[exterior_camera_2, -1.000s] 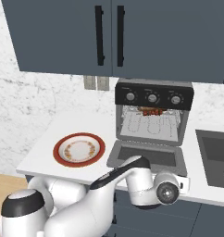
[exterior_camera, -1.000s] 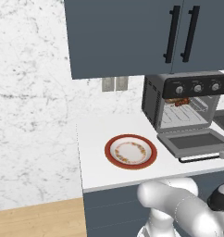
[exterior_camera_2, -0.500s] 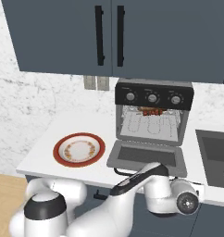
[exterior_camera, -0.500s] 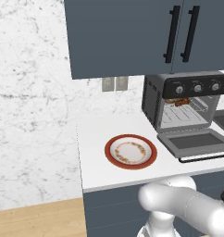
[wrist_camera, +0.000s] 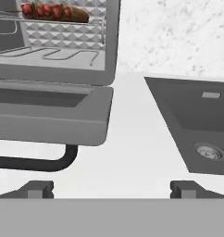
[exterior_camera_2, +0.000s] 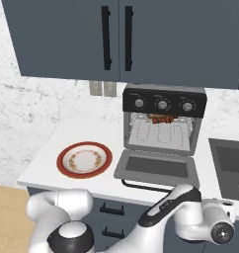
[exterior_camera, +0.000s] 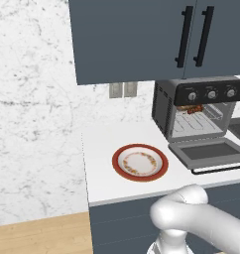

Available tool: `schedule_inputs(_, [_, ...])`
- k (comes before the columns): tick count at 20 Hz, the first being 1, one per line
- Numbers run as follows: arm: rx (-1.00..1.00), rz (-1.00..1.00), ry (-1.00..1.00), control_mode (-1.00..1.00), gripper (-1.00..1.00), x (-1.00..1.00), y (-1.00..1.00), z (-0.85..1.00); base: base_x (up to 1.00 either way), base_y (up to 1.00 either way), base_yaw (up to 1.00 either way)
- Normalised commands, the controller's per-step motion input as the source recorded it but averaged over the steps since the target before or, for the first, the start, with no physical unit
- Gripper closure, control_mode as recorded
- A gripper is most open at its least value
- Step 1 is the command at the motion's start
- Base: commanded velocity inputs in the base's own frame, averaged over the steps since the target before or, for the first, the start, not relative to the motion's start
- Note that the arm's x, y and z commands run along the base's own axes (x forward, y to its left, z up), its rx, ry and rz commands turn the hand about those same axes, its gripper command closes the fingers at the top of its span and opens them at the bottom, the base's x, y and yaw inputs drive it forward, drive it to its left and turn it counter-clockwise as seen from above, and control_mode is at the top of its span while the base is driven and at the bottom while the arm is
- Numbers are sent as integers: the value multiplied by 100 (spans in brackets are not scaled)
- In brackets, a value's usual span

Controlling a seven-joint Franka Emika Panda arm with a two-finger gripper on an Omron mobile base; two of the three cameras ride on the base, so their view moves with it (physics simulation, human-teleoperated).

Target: Pick up the kebab skewer and baguette bread, and place them inside the toaster oven. Close the toaster oven door and start by setting the timer.

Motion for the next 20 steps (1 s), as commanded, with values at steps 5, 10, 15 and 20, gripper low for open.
schedule_inputs(5, [0,6,-10,-100,-100,2,-25,-24,0,0,0])
schedule_inputs(10, [0,1,-3,-100,-100,8,-1,-9,0,0,0])
schedule_inputs(15, [0,0,0,-100,-100,5,1,0,0,0,0])
schedule_inputs(20, [0,0,0,-100,-100,19,11,0,0,0,0])
